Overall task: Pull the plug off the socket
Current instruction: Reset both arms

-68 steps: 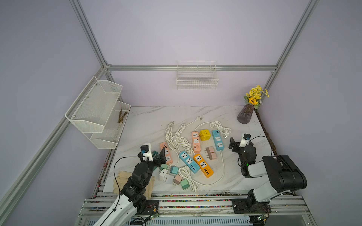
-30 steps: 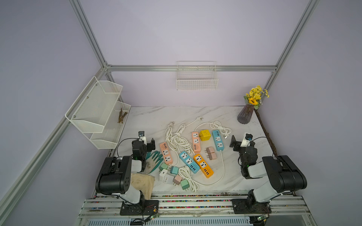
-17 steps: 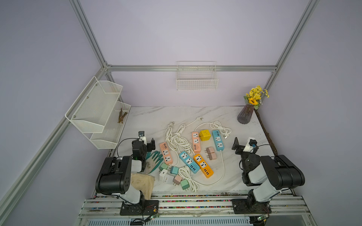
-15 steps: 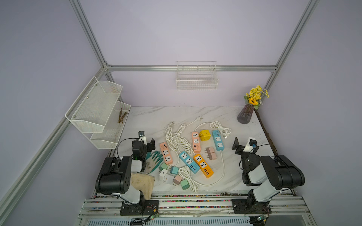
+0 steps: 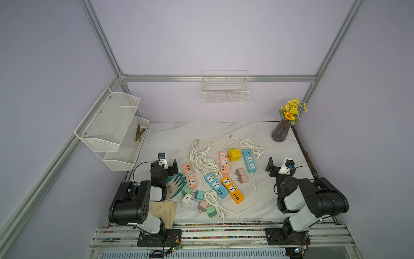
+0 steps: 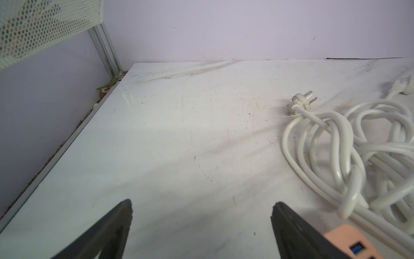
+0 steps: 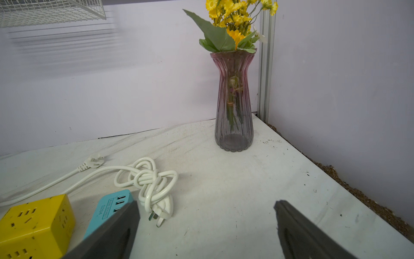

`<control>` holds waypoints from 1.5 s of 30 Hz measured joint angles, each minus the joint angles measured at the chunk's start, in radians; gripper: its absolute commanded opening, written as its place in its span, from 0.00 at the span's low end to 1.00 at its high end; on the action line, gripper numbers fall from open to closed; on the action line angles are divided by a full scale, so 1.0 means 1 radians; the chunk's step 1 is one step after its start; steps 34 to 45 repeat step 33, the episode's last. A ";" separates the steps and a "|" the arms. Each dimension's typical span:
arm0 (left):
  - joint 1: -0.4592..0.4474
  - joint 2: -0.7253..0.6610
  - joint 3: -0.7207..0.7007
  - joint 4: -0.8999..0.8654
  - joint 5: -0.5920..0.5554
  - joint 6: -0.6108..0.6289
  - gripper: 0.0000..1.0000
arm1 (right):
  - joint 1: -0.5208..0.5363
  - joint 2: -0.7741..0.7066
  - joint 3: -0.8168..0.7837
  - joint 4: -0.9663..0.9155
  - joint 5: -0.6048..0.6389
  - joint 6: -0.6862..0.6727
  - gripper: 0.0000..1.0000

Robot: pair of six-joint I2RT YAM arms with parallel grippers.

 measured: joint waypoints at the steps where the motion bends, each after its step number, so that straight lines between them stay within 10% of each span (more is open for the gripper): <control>1: 0.000 0.003 -0.035 0.048 0.004 0.000 1.00 | 0.000 0.000 0.000 0.000 0.000 0.000 1.00; 45: 0.000 0.026 -0.078 0.254 0.019 0.003 0.99 | 0.000 0.000 0.000 0.000 0.000 0.000 0.99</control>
